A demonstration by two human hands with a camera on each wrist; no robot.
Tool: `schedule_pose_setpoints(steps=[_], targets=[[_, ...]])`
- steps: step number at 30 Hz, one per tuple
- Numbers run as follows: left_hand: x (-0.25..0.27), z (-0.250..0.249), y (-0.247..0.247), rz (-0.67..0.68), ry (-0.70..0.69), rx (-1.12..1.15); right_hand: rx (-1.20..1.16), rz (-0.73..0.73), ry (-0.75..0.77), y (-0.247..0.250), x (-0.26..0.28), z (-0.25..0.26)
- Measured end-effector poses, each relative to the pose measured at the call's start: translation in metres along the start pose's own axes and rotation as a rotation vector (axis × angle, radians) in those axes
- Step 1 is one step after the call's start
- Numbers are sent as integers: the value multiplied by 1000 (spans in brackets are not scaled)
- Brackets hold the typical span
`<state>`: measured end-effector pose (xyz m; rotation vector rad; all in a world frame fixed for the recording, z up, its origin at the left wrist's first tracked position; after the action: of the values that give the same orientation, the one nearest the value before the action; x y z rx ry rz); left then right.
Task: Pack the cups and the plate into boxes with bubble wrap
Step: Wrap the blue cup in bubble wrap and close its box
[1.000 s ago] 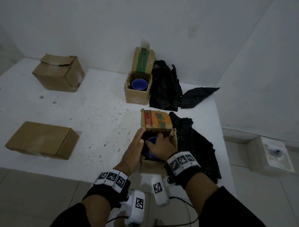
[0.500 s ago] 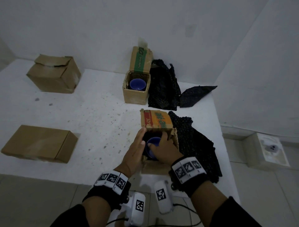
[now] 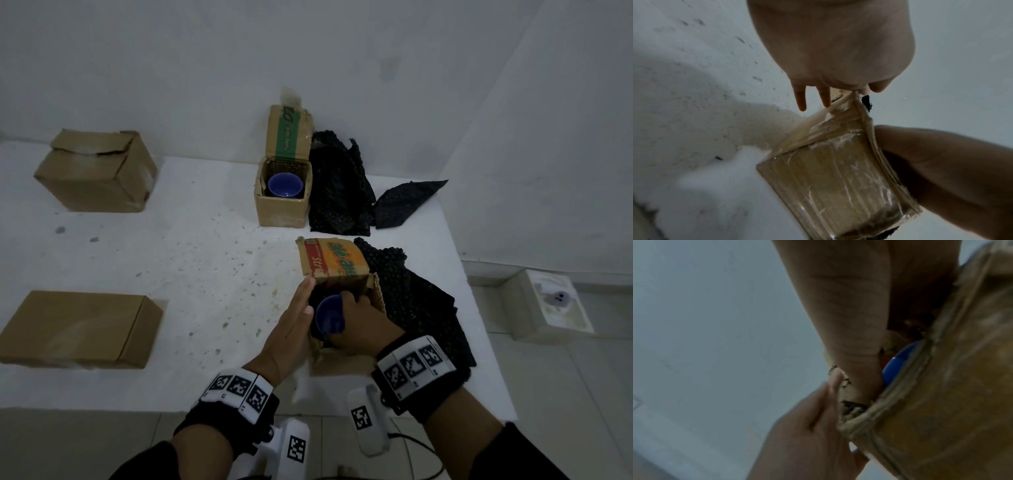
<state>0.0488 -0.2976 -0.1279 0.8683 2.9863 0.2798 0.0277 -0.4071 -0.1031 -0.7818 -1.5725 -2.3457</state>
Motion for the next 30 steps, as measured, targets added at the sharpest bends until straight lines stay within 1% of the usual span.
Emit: schedule_pose_setpoints(steps=[1,3,4,5,8,11,13,16,18,20,21,22,23,24,26,27,28,30], targets=[[1,-1,1,8,-8,11,77,-53,36,4,-1,5],[1,-2,2,22,-21,44,248,-167,174,8,-3,24],[1,0,3,27,-22,60,319,-177,248,5,-4,33],[1,1,3,28,-24,64,371,-152,301,0,-5,39],[0,2,0,39,-19,39,482,-64,307,-8,-11,38],[1,2,-4,40,-12,42,537,-59,289,-10,-19,34],[1,-2,-4,11,-12,56,525,-55,270,-15,-25,34],[1,-7,-1,-36,43,165,459,-67,266,-19,-30,35],[3,-15,0,-52,54,241,365,-85,288,-15,-29,33],[4,-24,0,-66,43,269,212,-109,331,-3,-24,30],[4,-26,2,-93,45,276,121,-125,369,6,-18,29],[4,-28,5,-149,46,263,26,-140,414,15,-11,27],[4,-28,12,-241,43,188,-69,-155,456,25,-2,24],[4,-29,19,-337,30,41,-153,-180,491,37,7,19],[4,-39,23,-454,-7,-275,-273,-290,537,61,23,-1],[1,-48,20,-481,-39,-376,-313,-359,540,72,28,-15],[-3,-59,13,-485,-90,-431,-347,-422,534,81,30,-30],[-13,-87,-15,-431,-197,-427,-384,-507,489,96,26,-64]])
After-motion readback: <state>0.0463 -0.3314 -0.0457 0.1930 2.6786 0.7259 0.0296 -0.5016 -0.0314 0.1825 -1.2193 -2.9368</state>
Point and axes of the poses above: each hand's wrist, its own x-axis away from the middle knuckle, its own y-axis out of the back of the hand, z = x × y, the point moved 8 cm from there along -x, towards the middle knuckle, and after that the axes turned 3 degrees about -y, right-handed, at the moved point
